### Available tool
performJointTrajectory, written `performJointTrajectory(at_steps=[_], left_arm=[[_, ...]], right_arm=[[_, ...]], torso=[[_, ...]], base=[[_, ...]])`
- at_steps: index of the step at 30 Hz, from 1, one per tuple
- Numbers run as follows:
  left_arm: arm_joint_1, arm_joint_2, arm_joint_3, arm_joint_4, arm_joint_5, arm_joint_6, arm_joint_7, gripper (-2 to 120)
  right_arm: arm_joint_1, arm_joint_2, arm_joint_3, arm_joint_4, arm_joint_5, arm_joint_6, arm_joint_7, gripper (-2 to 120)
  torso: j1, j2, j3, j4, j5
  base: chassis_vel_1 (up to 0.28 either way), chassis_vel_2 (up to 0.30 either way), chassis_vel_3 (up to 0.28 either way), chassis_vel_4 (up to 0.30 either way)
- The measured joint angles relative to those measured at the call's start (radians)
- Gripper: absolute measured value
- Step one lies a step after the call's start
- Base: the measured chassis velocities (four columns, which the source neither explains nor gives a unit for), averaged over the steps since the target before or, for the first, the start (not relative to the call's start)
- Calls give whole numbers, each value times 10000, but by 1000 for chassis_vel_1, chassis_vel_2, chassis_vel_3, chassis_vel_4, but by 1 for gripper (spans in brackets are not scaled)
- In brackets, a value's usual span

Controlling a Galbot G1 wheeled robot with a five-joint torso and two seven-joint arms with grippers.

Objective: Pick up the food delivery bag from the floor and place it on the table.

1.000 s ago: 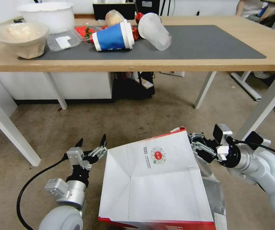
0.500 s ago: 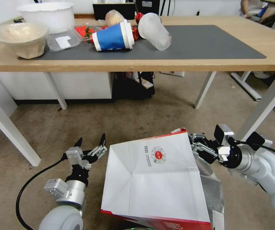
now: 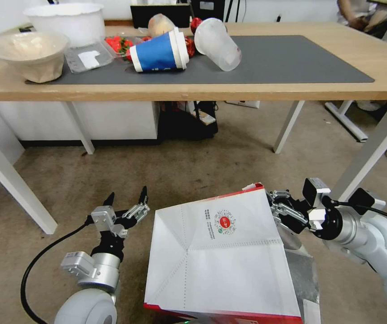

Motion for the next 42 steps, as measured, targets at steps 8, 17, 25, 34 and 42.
performJointTrajectory(at_steps=[8, 17, 25, 34, 42], left_arm=[[27, -7, 9, -43, 0, 20, -6, 100], [47, -17, -1, -90, 53, 51, 10, 100], [35, -10, 2, -96, 70, 63, 5, 100], [29, 0, -3, -107, 75, 64, -1, 100], [51, 0, 4, -108, 121, 59, 5, 100]], right_arm=[[-155, 7, 81, 95, -68, 12, -3, 0], [-254, 25, 142, 151, -135, 31, -4, 0], [-337, 6, 190, 195, -195, 37, -9, 0], [-389, -65, 257, 221, -200, 44, -16, 0], [-477, -56, 295, 271, -236, 54, -17, 0]], torso=[[3, 117, 118, 0, 0], [49, 534, 488, 0, 0], [73, 857, 787, 0, 0], [133, 1214, 1083, 0, -1], [201, 1529, 1332, 1, 0]], base=[[0, 0, 0, 0], [0, 0, 0, 0], [0, 0, 0, 0], [0, 0, 0, 0], [0, 0, 0, 0]])
